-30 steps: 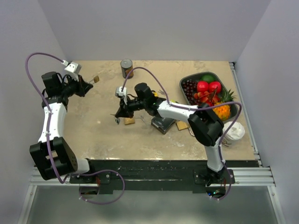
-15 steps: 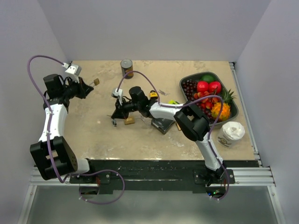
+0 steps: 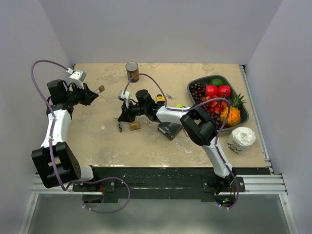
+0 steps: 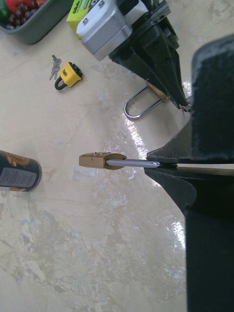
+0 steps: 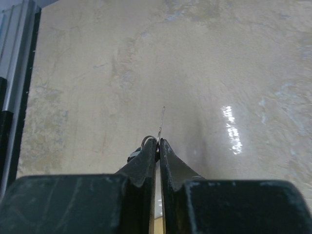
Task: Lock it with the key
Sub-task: Place the key at the center of the board.
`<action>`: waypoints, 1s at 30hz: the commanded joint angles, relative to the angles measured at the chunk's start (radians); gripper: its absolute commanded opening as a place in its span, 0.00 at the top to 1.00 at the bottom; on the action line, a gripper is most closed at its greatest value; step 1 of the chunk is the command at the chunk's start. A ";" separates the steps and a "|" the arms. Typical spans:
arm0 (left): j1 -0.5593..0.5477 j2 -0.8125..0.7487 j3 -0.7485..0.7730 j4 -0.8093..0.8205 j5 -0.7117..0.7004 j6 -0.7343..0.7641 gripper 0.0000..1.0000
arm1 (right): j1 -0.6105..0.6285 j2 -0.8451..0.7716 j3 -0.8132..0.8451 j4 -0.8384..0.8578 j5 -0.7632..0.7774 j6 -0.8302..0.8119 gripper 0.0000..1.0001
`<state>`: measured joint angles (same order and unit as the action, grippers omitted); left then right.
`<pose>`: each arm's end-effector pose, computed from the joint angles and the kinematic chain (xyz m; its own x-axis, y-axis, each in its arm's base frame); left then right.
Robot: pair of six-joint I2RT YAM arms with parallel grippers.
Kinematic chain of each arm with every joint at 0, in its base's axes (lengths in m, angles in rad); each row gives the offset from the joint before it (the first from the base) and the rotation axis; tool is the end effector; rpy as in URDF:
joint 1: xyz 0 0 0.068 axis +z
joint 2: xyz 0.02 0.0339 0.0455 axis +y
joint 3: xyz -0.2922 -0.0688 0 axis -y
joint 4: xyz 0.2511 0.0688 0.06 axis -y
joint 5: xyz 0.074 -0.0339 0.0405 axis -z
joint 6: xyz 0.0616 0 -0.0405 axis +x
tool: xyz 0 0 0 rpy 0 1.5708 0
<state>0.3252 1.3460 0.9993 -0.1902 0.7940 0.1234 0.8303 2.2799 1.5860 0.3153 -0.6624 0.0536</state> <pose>0.3098 0.0581 0.3095 -0.4371 -0.0563 -0.8977 0.4137 0.8736 -0.2562 0.3469 0.4356 0.1755 -0.3008 -0.2665 -0.9157 -0.9528 0.1246 0.2768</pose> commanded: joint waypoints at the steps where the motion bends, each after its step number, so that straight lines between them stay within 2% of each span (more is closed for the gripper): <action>1: 0.003 -0.031 -0.008 0.034 0.007 0.015 1.00 | -0.026 0.013 0.043 0.022 0.037 -0.006 0.85; 3: 0.003 -0.030 -0.008 0.032 0.010 0.013 1.00 | -0.025 0.018 0.051 0.013 0.029 -0.015 0.75; 4: 0.005 -0.027 -0.008 0.035 0.011 0.013 1.00 | -0.028 0.021 0.054 0.010 0.026 -0.014 0.66; 7: 0.003 -0.027 -0.008 0.037 0.014 0.013 1.00 | -0.026 0.027 0.066 0.007 0.015 -0.012 0.61; 9: 0.003 -0.027 -0.007 0.032 0.014 0.015 1.00 | -0.026 0.027 0.074 0.001 0.014 -0.011 0.54; 12: 0.003 -0.027 0.001 0.014 0.028 0.035 1.00 | -0.028 0.013 0.080 -0.010 0.009 -0.017 0.52; 14: 0.003 -0.022 0.005 -0.026 0.074 0.087 1.00 | -0.031 -0.013 0.078 -0.010 -0.003 -0.020 0.49; 15: 0.002 -0.021 0.009 -0.046 0.102 0.114 1.00 | -0.034 -0.023 0.074 -0.007 -0.008 -0.021 0.44; 18: 0.002 -0.004 0.030 -0.210 0.223 0.307 1.00 | -0.048 -0.089 0.046 0.016 -0.026 -0.040 0.30; 19: -0.002 0.007 0.057 -0.277 0.269 0.455 1.00 | -0.053 -0.108 0.023 0.024 -0.032 -0.049 0.27; 20: 0.000 0.027 0.071 -0.419 0.287 0.535 1.00 | -0.057 -0.144 0.014 0.028 -0.042 -0.081 0.25; 21: -0.003 0.038 0.087 -0.493 0.301 0.615 1.00 | -0.068 -0.163 0.005 0.024 -0.045 -0.098 0.21; 22: -0.006 0.048 0.116 -0.635 0.315 0.777 1.00 | -0.072 -0.180 -0.017 0.018 -0.049 -0.135 0.20; 24: -0.028 0.074 0.142 -0.744 0.312 0.954 1.00 | -0.082 -0.227 -0.037 0.001 -0.069 -0.179 0.19; 26: -0.050 0.087 0.147 -0.863 0.318 1.050 1.00 | -0.082 -0.253 -0.053 -0.039 -0.088 -0.247 0.18; 30: -0.089 0.078 0.130 -0.893 0.323 1.120 1.00 | -0.079 -0.269 -0.034 -0.156 -0.237 -0.345 0.20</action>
<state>0.2687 1.4357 1.1015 -0.9337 1.0351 1.0000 0.7437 2.0342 1.5425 0.2676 -0.7517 -0.1524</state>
